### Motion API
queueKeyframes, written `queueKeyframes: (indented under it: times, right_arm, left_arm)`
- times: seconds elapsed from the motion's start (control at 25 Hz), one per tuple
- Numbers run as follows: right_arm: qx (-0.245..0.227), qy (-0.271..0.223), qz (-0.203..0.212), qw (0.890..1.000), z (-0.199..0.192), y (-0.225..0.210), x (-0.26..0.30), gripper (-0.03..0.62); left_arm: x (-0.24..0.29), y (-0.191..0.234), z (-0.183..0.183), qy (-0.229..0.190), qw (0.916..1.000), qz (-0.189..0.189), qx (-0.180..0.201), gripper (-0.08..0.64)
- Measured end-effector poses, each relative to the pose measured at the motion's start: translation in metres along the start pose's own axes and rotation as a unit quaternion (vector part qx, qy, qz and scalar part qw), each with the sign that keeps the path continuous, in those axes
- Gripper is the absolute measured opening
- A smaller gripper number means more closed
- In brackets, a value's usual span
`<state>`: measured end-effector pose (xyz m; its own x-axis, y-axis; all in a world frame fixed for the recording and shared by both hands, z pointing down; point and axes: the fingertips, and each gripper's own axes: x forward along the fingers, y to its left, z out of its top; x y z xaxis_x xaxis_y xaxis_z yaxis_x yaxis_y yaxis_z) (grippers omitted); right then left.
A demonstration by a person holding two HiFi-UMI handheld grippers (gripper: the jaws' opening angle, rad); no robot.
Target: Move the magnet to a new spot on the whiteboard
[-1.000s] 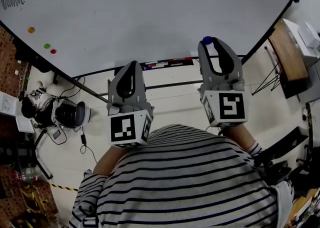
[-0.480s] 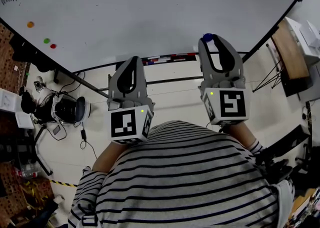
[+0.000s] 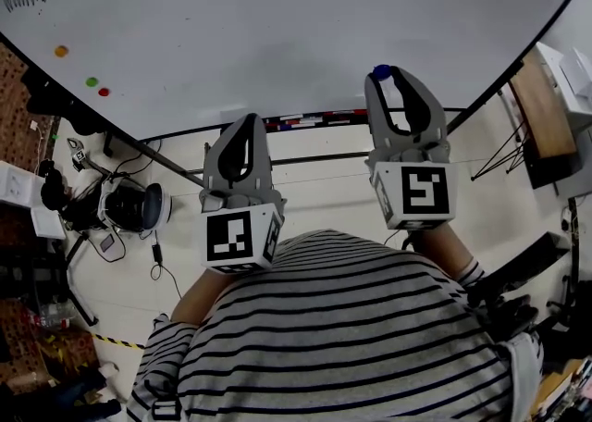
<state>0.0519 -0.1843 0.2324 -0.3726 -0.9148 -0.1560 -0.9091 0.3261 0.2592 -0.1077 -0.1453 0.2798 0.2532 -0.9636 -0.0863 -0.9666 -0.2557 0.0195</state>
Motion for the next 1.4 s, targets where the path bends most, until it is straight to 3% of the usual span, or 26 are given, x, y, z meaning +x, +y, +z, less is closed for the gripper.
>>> queueKeyframes:
  times: [0.16, 0.28, 0.8, 1.08, 1.4]
  right_arm:
    - [-0.022, 0.014, -0.010, 1.000, -0.014, -0.005, 0.030, 0.124]
    - [-0.024, -0.002, -0.016, 1.000, -0.008, -0.006, 0.054, 0.124]
    - [-0.067, 0.008, -0.040, 0.997, -0.024, -0.028, 0.143, 0.124]
    - [-0.065, 0.022, -0.048, 0.997, -0.034, -0.035, 0.157, 0.126]
    - [-0.078, 0.010, -0.044, 0.996, -0.034, -0.032, 0.158, 0.126]
  left_arm:
    - [0.009, 0.016, -0.004, 0.000, 1.0000, 0.007, 0.000, 0.015]
    - [0.010, 0.027, -0.005, 0.012, 0.9998, 0.014, 0.000, 0.015]
    - [0.002, 0.062, 0.002, -0.003, 0.9984, 0.055, 0.007, 0.015]
    - [0.001, 0.069, 0.005, 0.004, 0.9975, 0.070, 0.006, 0.015]
    - [0.011, 0.065, 0.009, 0.002, 0.9982, 0.059, 0.004, 0.015]
